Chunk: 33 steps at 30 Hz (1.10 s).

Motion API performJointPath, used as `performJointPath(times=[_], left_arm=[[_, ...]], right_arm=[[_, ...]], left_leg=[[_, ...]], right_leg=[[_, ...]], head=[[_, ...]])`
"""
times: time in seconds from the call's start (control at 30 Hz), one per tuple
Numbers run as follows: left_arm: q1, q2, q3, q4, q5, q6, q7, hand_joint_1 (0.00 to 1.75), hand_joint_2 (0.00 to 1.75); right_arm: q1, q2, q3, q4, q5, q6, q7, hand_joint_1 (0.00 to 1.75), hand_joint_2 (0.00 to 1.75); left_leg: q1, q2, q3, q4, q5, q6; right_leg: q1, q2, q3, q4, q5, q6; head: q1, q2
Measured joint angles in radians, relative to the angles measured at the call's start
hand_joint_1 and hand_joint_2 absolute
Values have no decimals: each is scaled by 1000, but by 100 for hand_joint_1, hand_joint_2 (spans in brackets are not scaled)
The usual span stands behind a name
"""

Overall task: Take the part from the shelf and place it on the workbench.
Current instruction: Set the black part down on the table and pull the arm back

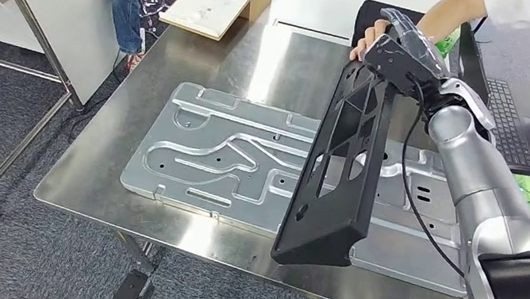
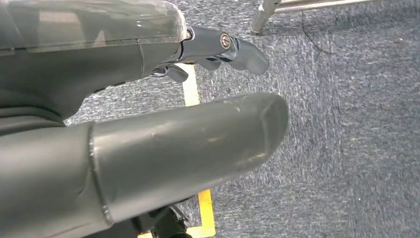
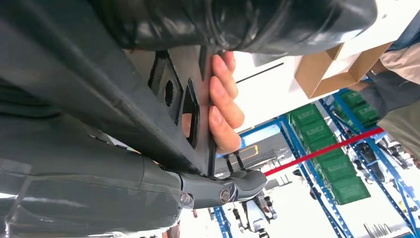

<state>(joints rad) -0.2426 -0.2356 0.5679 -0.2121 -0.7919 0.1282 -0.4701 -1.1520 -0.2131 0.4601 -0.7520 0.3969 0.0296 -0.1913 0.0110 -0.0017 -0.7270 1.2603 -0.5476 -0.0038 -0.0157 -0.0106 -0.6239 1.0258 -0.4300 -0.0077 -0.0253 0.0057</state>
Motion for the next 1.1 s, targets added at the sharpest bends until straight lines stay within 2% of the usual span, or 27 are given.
performJointPath(times=[0.03,0.07,0.1,0.17,0.2,0.23,0.33,0.37,0.43,0.5,0.53,0.57,0.6,0.67,0.7,0.73,0.8,0.87,0.93,1.0,1.03,1.07,1.1], left_arm=[[2,2,0,0,0,0,-1,0,0],[4,3,1,0,0,-1,-2,0,0],[6,5,2,0,0,-1,-2,0,0],[6,8,3,0,1,-2,-4,0,0],[5,8,4,0,2,-2,-5,0,0],[6,9,5,0,2,-2,-5,0,0],[8,11,8,0,3,-2,-5,0,0],[8,11,8,0,3,-2,-6,0,0],[5,11,8,0,3,-1,-6,0,0],[3,11,8,0,3,0,-6,0,0],[3,11,9,0,4,1,-6,0,0],[4,11,9,0,4,3,-6,0,0],[4,10,10,0,4,5,-5,0,0],[3,10,10,0,4,8,-5,0,0],[2,9,10,0,3,9,-4,0,0],[1,9,11,0,3,10,-4,0,0],[0,9,11,0,3,10,-3,0,0],[0,9,12,0,3,10,-3,0,0],[-1,9,12,0,3,10,-3,0,0],[-1,9,12,0,3,10,-3,0,0],[-1,9,13,0,3,10,-3,0,0],[0,9,13,0,3,10,-3,0,0],[0,9,13,0,2,10,-3,0,0]], right_arm=[[2,1,0,-1,0,-1,0,0,0],[5,1,0,-3,0,-2,1,0,0],[7,1,0,-5,0,-2,1,0,0],[10,3,0,-9,0,-4,2,0,0],[10,4,0,-11,0,-6,3,0,0],[11,4,0,-12,0,-8,4,0,0],[16,4,-1,-13,0,-13,6,0,0],[17,3,-2,-13,0,-13,6,0,0],[18,1,-6,-14,1,-22,8,0,0],[25,0,-11,-14,9,-58,18,0,0],[32,0,-14,-15,15,-86,26,0,0],[38,0,-19,-15,23,-116,33,0,0],[42,0,-25,-16,30,-144,39,0,0],[48,0,-42,-22,46,-198,50,0,0],[49,0,-51,-25,53,-220,54,0,0],[52,1,-62,-30,58,-238,56,0,0],[57,2,-84,-37,68,-260,59,0,0],[61,3,-104,-44,74,-268,61,0,0],[62,4,-117,-51,76,-270,61,0,0],[63,6,-124,-54,77,-274,63,0,0],[64,7,-127,-54,77,-276,63,0,0],[65,7,-130,-54,77,-276,64,0,0],[66,7,-132,-55,77,-277,65,0,0]], left_leg=[[0,0,-19,42,-10,-2],[1,0,-22,47,0,-3],[1,0,-5,10,29,-2],[1,-1,58,-122,94,1],[0,-1,84,-178,112,5],[-1,-2,98,-208,117,8],[-2,-1,103,-224,116,22],[-1,1,105,-229,119,28],[2,5,110,-237,122,38],[2,7,111,-238,121,42],[2,8,111,-238,121,43],[3,7,112,-237,120,44],[3,6,113,-236,119,44],[2,1,115,-232,114,39],[0,-2,113,-228,112,34],[-2,-4,111,-225,110,30],[-5,-6,108,-226,111,21],[-4,-5,104,-219,101,11],[-1,-4,74,-149,56,3],[0,-4,15,-16,-4,-2],[0,-4,-10,37,-20,-3],[0,-4,-22,59,-18,-2],[0,-4,-14,40,4,1]], right_leg=[[0,0,0,0,0,0],[1,0,1,1,-1,-1],[0,0,1,3,-2,0],[1,1,1,8,-7,5],[3,2,-1,12,-9,9],[5,2,-3,14,-10,13],[4,4,-7,14,-9,25],[3,5,-11,22,-17,29],[1,6,-44,97,-63,37],[0,7,-107,228,-119,44],[-2,7,-131,274,-129,46],[-4,7,-139,285,-120,48],[-7,6,-128,257,-93,48],[-11,5,-68,129,-25,48],[-11,5,-42,70,-5,46],[-9,5,-27,35,1,43],[-4,7,-24,20,-3,34],[-7,8,-22,18,-1,22],[-9,7,-19,14,1,9],[-5,7,-19,15,1,1],[-3,8,-19,15,1,0],[-1,9,-19,17,0,-1],[0,10,-18,18,-1,-1]], head=[[0,0],[0,0],[0,0],[0,0],[0,0],[0,0],[0,0],[0,0],[1,0],[1,0],[1,0],[1,0],[1,0],[1,0],[1,0],[1,0],[1,0],[1,0],[0,0],[0,0],[1,0],[1,0],[1,0]])
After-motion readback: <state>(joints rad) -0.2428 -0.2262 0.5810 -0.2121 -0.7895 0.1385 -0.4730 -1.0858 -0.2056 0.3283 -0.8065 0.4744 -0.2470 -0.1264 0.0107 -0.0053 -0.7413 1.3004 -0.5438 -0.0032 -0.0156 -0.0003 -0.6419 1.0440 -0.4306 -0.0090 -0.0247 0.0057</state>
